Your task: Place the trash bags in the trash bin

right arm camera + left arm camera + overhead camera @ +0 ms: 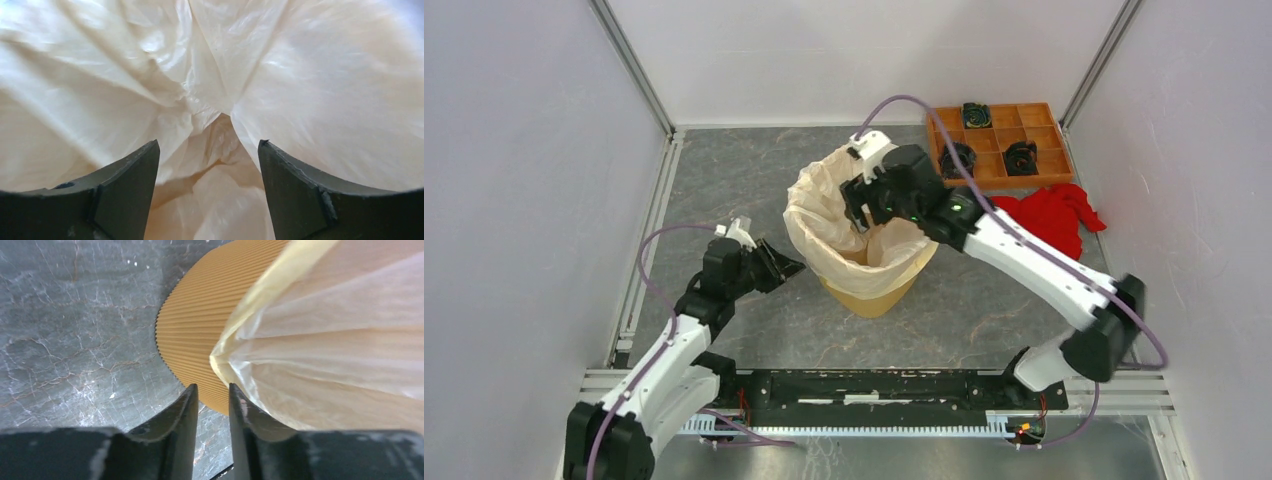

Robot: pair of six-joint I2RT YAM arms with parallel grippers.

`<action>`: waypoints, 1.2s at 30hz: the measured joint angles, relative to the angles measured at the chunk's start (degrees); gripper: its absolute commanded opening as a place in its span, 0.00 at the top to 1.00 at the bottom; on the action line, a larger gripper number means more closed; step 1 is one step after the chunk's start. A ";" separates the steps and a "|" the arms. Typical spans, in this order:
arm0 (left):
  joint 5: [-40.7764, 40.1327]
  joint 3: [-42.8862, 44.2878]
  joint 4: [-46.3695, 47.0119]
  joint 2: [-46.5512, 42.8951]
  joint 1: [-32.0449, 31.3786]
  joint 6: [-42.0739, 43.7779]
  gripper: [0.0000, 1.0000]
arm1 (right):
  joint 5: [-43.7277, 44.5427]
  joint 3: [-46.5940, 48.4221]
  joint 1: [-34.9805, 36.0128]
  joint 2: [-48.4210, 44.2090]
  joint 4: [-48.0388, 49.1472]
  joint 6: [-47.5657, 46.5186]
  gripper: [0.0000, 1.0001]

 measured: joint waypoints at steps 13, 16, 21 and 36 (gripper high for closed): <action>6.05 3.23 -6.82 -1.60 9.66 0.68 0.29 | -7.08 -20.02 -27.10 -37.81 12.13 5.53 0.13; 10.03 3.23 -5.64 -0.04 13.09 0.00 0.24 | -15.89 -28.87 -41.13 -38.77 18.86 11.98 0.15; 16.39 3.23 -0.35 2.67 16.26 -3.39 0.22 | -34.64 -49.96 -58.16 -34.86 41.05 30.42 0.18; 24.57 2.10 8.94 3.89 16.02 -6.99 0.14 | -56.57 -63.58 -48.89 -31.32 86.79 59.30 0.32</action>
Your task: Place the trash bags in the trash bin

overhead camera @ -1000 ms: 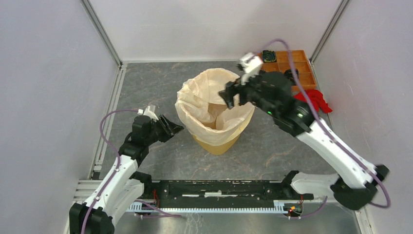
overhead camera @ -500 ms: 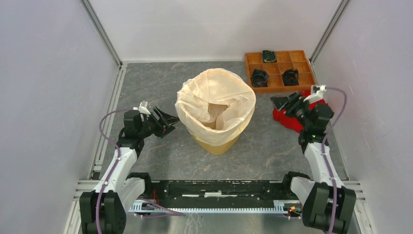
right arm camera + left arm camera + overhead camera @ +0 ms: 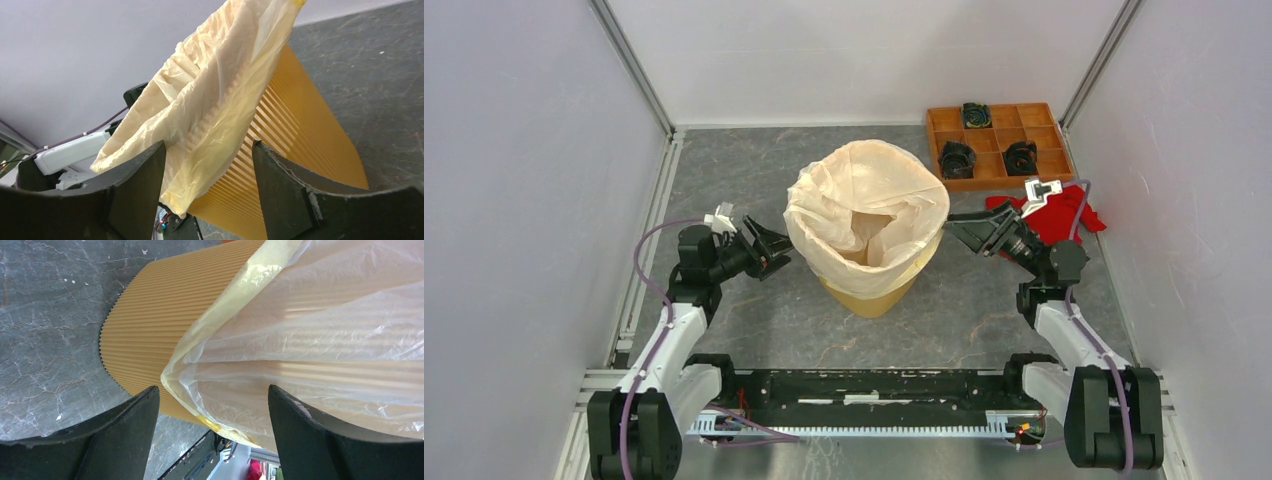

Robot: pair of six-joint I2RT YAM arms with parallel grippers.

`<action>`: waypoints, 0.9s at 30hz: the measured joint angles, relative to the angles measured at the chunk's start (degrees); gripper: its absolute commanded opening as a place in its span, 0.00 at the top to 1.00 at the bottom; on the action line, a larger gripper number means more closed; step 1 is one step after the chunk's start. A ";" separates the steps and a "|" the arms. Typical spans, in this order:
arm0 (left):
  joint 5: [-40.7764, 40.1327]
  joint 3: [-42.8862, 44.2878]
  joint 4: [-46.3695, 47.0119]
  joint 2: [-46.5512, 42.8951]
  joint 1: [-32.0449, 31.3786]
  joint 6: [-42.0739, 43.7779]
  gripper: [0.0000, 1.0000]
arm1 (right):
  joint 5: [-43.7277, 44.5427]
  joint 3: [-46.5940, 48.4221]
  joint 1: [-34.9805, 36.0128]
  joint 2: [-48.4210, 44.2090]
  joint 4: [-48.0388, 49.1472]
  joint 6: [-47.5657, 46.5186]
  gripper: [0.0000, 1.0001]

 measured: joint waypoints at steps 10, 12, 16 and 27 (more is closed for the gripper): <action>-0.72 -0.13 0.87 -0.09 -2.25 -0.31 0.14 | 0.46 -0.02 5.35 8.35 8.92 1.57 0.73; -1.07 -0.13 0.90 -0.09 -2.47 -0.37 0.14 | 1.09 -0.02 5.38 9.53 9.33 1.33 0.86; -1.57 -0.13 0.85 -0.09 -2.75 -0.42 0.14 | 2.84 -0.02 5.44 9.99 6.08 -2.14 0.97; -1.90 -0.13 1.16 0.11 -3.52 -0.46 0.14 | 6.67 1.49 7.85 11.02 -21.97 -22.43 0.96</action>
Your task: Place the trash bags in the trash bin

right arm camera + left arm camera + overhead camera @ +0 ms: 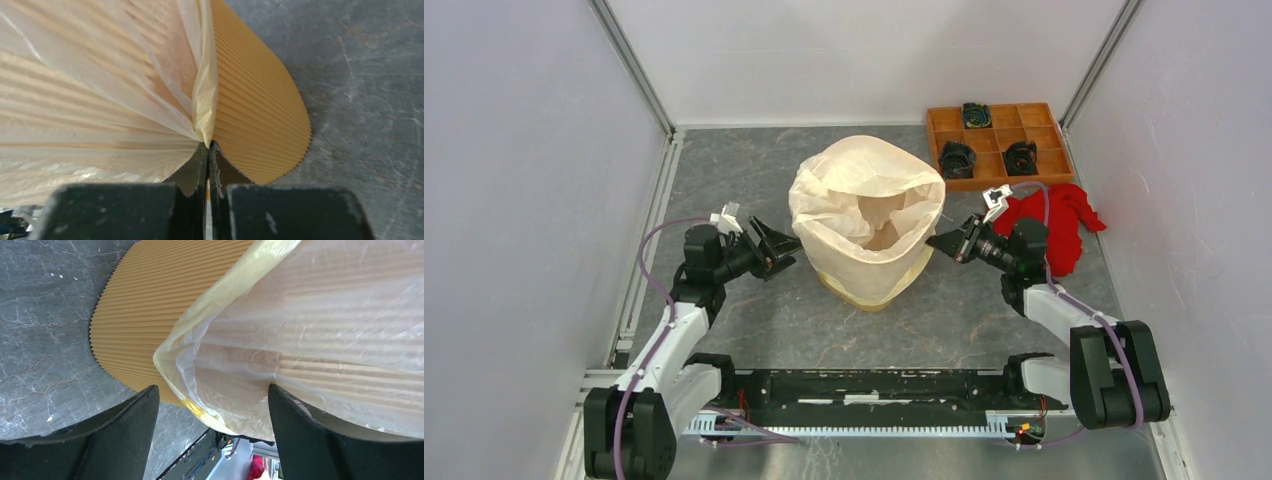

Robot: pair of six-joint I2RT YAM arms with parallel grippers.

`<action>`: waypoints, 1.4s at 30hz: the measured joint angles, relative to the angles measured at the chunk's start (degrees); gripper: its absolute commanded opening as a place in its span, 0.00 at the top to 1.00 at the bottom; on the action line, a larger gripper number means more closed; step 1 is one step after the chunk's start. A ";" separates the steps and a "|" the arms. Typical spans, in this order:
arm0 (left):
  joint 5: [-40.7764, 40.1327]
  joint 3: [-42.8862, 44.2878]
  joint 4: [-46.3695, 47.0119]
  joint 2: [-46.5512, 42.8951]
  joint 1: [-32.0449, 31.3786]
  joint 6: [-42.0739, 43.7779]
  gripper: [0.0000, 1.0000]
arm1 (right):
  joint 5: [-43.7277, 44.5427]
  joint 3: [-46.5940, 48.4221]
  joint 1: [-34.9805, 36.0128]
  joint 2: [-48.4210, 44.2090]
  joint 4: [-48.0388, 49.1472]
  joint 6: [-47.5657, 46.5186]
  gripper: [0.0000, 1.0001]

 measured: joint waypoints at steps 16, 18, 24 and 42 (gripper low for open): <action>-1.60 -1.16 2.67 2.32 -2.21 -0.90 0.15 | 20.22 12.59 6.12 7.02 -33.22 -22.40 0.39; -2.64 -0.79 1.09 2.40 -2.16 -0.42 0.15 | 26.34 15.85 6.21 4.46 -39.54 -25.53 0.35; -4.81 5.29 -3.80 5.01 0.55 2.64 0.15 | 42.03 30.34 6.23 -2.82 -53.96 -32.41 0.29; -3.08 5.05 -0.94 7.72 1.49 4.92 0.17 | 37.57 60.92 33.64 4.37 -63.58 -44.89 0.33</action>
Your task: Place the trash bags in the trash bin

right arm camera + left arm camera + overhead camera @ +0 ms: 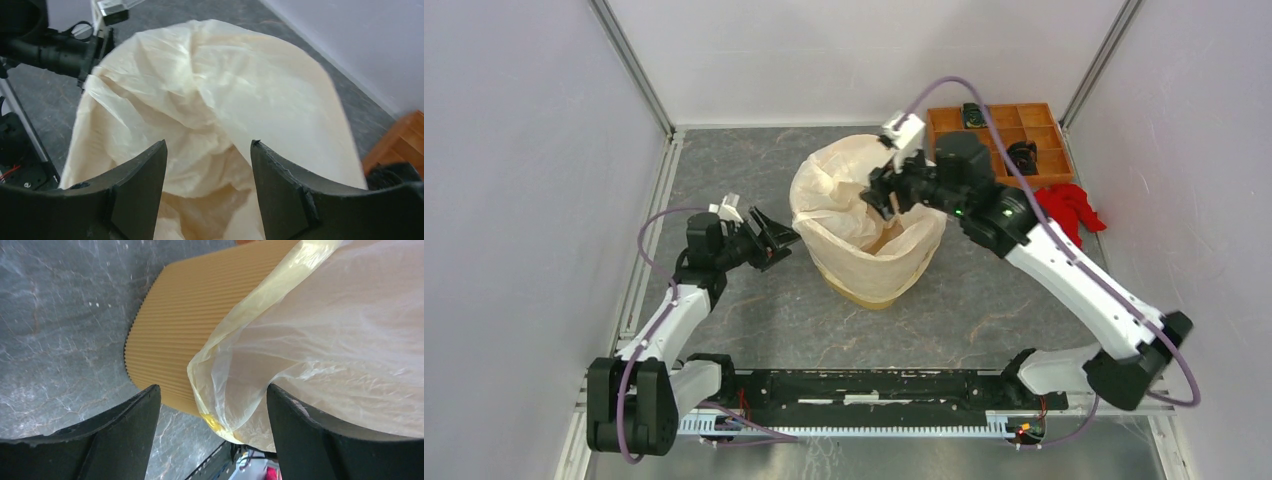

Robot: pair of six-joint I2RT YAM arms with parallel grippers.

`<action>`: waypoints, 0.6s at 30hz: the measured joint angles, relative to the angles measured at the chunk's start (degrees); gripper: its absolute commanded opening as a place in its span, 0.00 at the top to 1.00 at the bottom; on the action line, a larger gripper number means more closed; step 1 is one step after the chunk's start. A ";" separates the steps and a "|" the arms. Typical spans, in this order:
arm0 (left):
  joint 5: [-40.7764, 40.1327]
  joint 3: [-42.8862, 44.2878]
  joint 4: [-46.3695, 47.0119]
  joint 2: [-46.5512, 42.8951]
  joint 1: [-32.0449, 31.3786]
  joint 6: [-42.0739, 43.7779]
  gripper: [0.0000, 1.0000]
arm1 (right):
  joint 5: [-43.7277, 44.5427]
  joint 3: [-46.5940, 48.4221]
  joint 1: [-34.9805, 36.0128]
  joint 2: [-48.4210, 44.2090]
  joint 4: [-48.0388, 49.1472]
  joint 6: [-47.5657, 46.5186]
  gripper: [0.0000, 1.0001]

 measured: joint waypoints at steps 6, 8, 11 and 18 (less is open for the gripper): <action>-0.02 -3.52 4.57 2.32 -3.74 -1.22 0.24 | 6.34 8.09 5.33 12.57 -3.78 -0.59 0.58; -1.16 -4.57 5.79 2.60 -5.35 -1.86 0.25 | 9.99 9.29 5.31 15.98 -3.76 0.09 0.58; -2.82 -5.27 7.39 4.24 -7.50 -2.12 0.26 | 15.67 9.55 5.25 19.30 -1.53 1.31 0.57; -7.10 -7.28 8.81 7.91 -9.44 -2.23 0.27 | 29.03 14.71 5.86 24.92 9.84 3.67 0.53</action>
